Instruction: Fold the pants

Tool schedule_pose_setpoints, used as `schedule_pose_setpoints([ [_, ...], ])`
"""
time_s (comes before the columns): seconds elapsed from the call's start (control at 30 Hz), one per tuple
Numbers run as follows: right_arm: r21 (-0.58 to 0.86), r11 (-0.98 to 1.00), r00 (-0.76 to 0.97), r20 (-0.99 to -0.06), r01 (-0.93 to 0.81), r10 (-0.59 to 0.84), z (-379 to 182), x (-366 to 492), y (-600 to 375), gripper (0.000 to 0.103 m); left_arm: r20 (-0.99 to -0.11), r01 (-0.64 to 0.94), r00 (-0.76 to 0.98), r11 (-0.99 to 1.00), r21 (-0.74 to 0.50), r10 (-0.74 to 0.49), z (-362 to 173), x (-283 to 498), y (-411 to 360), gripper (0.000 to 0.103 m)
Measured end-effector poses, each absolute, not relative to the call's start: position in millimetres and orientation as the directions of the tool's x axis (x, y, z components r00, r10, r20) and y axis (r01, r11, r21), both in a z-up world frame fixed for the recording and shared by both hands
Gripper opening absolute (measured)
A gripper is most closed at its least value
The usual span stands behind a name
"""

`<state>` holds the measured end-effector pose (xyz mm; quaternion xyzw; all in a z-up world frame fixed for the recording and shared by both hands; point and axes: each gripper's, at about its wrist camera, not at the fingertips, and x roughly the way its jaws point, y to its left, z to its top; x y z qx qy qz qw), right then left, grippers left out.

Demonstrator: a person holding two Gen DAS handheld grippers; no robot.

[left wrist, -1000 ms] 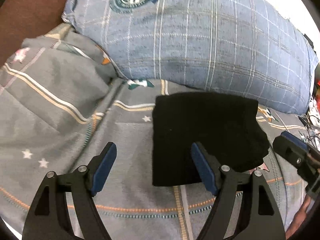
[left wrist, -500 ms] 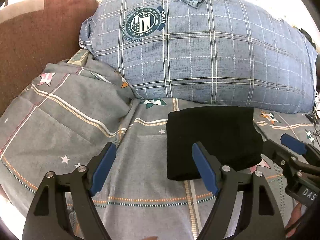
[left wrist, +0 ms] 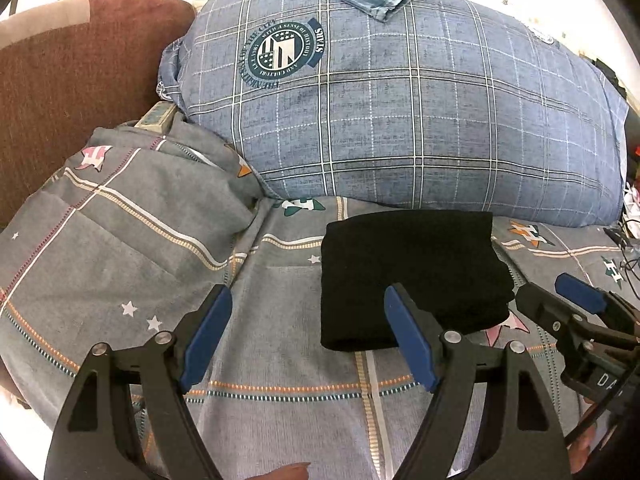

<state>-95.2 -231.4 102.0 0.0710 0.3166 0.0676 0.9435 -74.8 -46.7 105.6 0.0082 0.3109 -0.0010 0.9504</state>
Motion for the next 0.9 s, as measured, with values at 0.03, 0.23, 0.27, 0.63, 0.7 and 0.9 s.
schedule_pose_setpoints([
  [0.03,0.177,0.98,0.79,-0.588,-0.085,0.175,102.0,-96.1,-231.6,0.082,-0.592,0.007,0.806,1.0,0.012,0.001,105.5,-75.1,-46.8,0.079],
  [0.23,0.174,0.981,0.79,-0.588,-0.09,0.176,101.8,-98.6,-232.8,0.082,-0.588,0.012,0.809,1.0,0.019,0.001,104.8,-77.6,-50.7,0.079],
  [0.27,0.175,0.98,0.789,-0.588,-0.089,0.177,101.3,-98.4,-233.7,0.082,-0.587,0.012,0.81,1.0,0.02,0.002,104.8,-78.1,-51.2,0.079],
  [0.63,0.179,0.979,0.78,-0.599,-0.094,0.184,97.8,-100.6,-230.7,0.082,-0.595,0.019,0.804,1.0,0.017,-0.005,102.8,-78.2,-52.2,0.079],
  [0.7,0.178,0.98,0.779,-0.6,-0.094,0.183,97.6,-100.3,-230.9,0.082,-0.596,0.018,0.803,1.0,0.018,-0.004,102.5,-78.2,-52.5,0.079],
  [0.9,0.176,0.98,0.775,-0.605,-0.093,0.183,96.9,-99.5,-231.9,0.082,-0.592,0.017,0.806,1.0,0.024,0.0,102.3,-78.8,-53.9,0.079],
])
